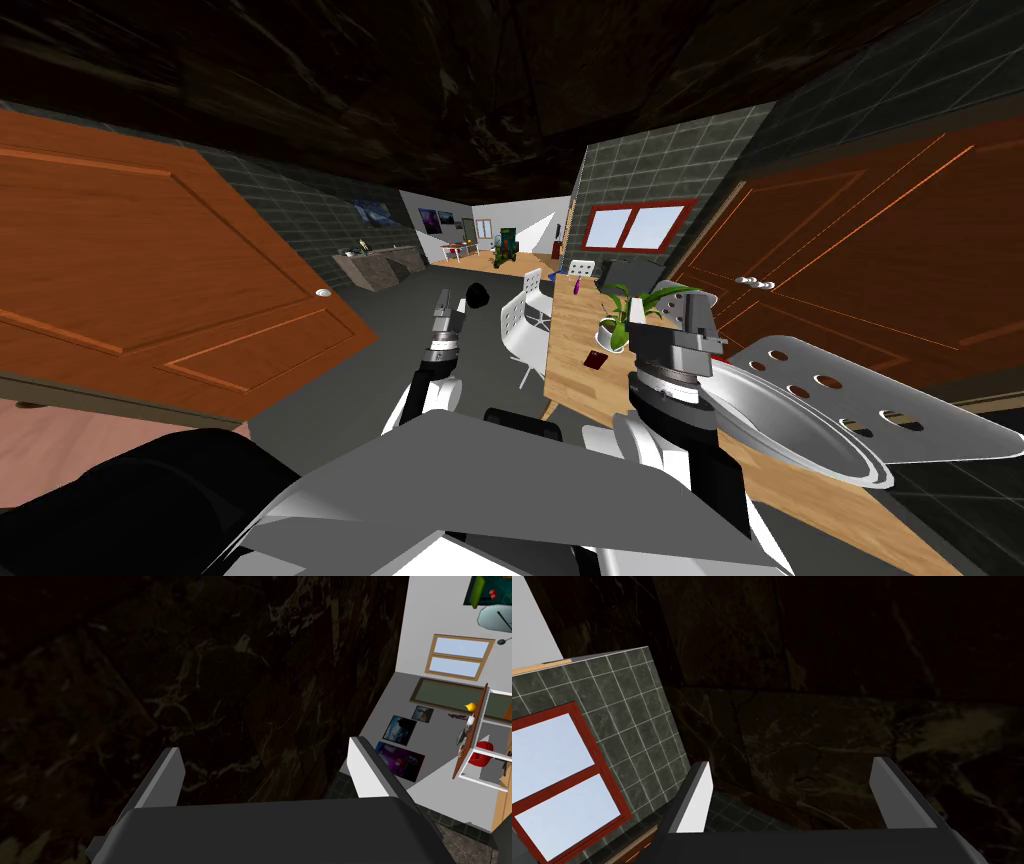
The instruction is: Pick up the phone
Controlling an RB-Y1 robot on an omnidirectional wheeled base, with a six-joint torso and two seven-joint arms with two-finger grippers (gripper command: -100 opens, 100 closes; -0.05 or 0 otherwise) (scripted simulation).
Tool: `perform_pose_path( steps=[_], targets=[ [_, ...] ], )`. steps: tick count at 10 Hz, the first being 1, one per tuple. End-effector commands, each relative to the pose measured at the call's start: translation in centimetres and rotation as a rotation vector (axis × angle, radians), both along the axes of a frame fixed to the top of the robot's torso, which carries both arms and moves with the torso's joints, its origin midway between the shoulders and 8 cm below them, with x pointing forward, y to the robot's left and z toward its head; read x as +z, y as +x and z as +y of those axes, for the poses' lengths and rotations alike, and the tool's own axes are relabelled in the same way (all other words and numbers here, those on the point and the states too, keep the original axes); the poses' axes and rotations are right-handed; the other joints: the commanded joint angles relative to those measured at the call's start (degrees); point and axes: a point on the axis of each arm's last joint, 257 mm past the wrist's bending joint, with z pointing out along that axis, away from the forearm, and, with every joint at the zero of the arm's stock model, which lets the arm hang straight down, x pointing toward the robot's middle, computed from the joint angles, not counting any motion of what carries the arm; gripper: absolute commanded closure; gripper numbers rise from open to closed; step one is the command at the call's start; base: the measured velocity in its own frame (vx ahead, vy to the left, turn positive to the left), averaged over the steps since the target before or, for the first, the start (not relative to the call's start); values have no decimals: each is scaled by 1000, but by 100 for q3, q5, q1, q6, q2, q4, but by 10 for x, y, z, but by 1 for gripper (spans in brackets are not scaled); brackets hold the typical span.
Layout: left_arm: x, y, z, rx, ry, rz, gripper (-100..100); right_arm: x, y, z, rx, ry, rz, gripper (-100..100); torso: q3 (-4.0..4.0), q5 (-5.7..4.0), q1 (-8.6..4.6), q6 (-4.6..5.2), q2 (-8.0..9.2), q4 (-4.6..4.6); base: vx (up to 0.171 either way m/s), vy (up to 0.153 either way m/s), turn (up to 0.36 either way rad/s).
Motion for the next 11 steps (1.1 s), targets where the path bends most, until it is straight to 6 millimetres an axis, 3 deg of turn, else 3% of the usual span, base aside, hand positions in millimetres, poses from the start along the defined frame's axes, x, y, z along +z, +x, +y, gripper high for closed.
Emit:
perform_pose_path(
  steps=[1,11],
  targets=[
    [0,0,0,0,0,0,0,-14,6,5,1,-65,24,-100,0,0,0,0,0,0,-21,-12,89],
    [0,0,0,0,0,0,0,-116,36,18,-12,-478,161,-100,4,0,-1,1,6,2,-31,-17,90]
  ],
)
